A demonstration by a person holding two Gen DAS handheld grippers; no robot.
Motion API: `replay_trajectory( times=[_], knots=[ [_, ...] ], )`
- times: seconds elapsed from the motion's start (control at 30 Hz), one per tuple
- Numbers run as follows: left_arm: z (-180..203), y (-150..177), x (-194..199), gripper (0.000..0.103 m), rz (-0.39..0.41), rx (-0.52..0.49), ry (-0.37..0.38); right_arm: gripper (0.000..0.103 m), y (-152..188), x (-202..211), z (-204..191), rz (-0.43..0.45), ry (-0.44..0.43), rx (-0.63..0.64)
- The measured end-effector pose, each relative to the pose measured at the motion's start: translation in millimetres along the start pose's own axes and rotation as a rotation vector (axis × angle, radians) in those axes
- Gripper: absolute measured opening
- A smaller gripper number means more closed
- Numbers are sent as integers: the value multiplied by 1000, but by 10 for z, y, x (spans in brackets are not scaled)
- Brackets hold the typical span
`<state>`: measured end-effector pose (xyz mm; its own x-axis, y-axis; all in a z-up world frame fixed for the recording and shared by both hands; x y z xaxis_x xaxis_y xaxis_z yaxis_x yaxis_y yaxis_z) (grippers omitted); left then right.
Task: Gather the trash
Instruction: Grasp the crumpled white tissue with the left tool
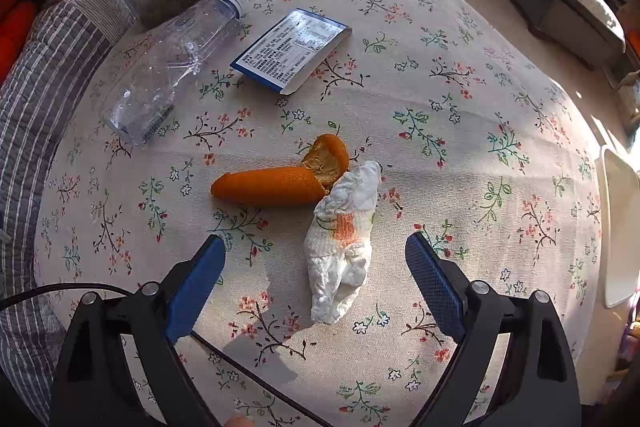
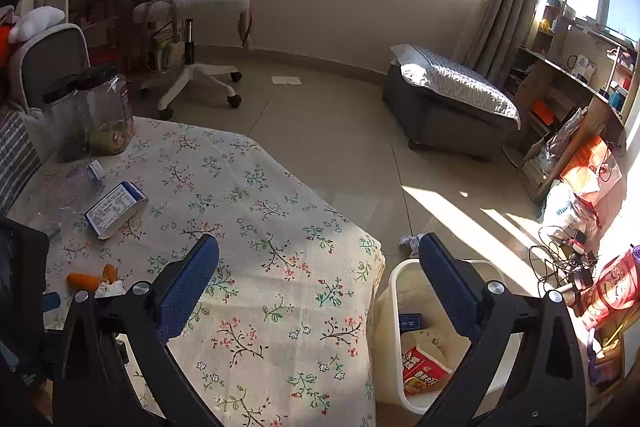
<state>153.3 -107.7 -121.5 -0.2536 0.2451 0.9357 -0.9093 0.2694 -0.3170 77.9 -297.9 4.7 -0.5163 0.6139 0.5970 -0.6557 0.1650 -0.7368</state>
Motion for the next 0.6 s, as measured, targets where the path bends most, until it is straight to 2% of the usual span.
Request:
replay_trajectory(
  times=[0.07,0.13,0.27,0.33,0.4,0.6],
  knots=[
    [-8,2,-61,87,-7,-3,4,96,8,-68,-37,-40,-24,-10],
    [0,1,-124,81,-22,-6,27,96,21,-124,-84,-74,-42,-23],
    [94,20,-275,59,-73,-34,57,96,41,-190,-155,-114,-64,-30],
    [127,39,-276,53,-65,-50,56,96,47,-213,-184,-124,-69,-29],
    [146,49,-247,35,-58,-67,51,96,50,-230,-207,-132,-71,-31],
    [123,117,-22,35,-25,-81,93,96,51,-288,-277,-157,-86,-34]
  ],
)
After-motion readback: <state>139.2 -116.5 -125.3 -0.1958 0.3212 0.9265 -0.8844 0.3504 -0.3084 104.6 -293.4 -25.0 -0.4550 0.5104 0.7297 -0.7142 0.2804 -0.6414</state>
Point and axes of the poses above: each gripper's, at about its wrist camera, not at the fingertips, and x roughly against the way its jaws point, z to its right, y to its underside, the point moved 2 cm from there along -x, roughly the way its jaws point, and after that the axes turned 13 degrees about y, right-handed, at the moved point
